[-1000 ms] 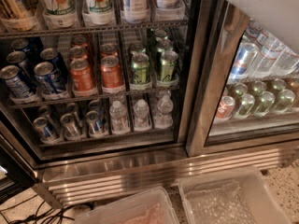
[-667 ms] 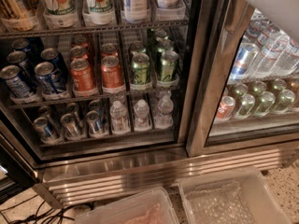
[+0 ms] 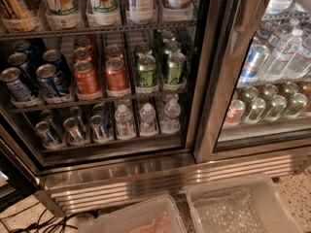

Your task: Pick blue plastic bottle from top shelf of fridge

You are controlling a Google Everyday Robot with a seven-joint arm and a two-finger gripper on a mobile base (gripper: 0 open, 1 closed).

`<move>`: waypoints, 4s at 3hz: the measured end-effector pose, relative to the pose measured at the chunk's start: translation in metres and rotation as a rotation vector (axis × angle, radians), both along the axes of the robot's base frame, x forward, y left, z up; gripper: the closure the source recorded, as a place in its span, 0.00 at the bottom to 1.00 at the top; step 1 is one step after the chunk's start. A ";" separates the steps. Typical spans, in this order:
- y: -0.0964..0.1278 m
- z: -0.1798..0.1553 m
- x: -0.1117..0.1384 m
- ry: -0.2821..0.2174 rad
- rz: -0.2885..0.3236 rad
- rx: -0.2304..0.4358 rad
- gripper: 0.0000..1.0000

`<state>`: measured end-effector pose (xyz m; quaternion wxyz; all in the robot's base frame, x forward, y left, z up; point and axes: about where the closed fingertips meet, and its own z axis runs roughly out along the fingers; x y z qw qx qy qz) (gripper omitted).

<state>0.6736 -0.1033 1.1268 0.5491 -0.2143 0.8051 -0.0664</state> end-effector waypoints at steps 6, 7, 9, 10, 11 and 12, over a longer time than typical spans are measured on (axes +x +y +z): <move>-0.012 -0.036 -0.105 0.348 0.161 -0.082 1.00; -0.012 -0.035 -0.104 0.346 0.161 -0.082 1.00; 0.042 -0.083 -0.180 0.570 0.312 0.004 1.00; 0.042 -0.087 -0.181 0.572 0.313 0.005 1.00; 0.048 -0.123 -0.222 0.706 0.315 0.035 1.00; 0.048 -0.123 -0.222 0.706 0.315 0.035 1.00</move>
Offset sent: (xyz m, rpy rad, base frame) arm -0.0284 -0.0189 -0.0026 -0.0892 0.0677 0.1053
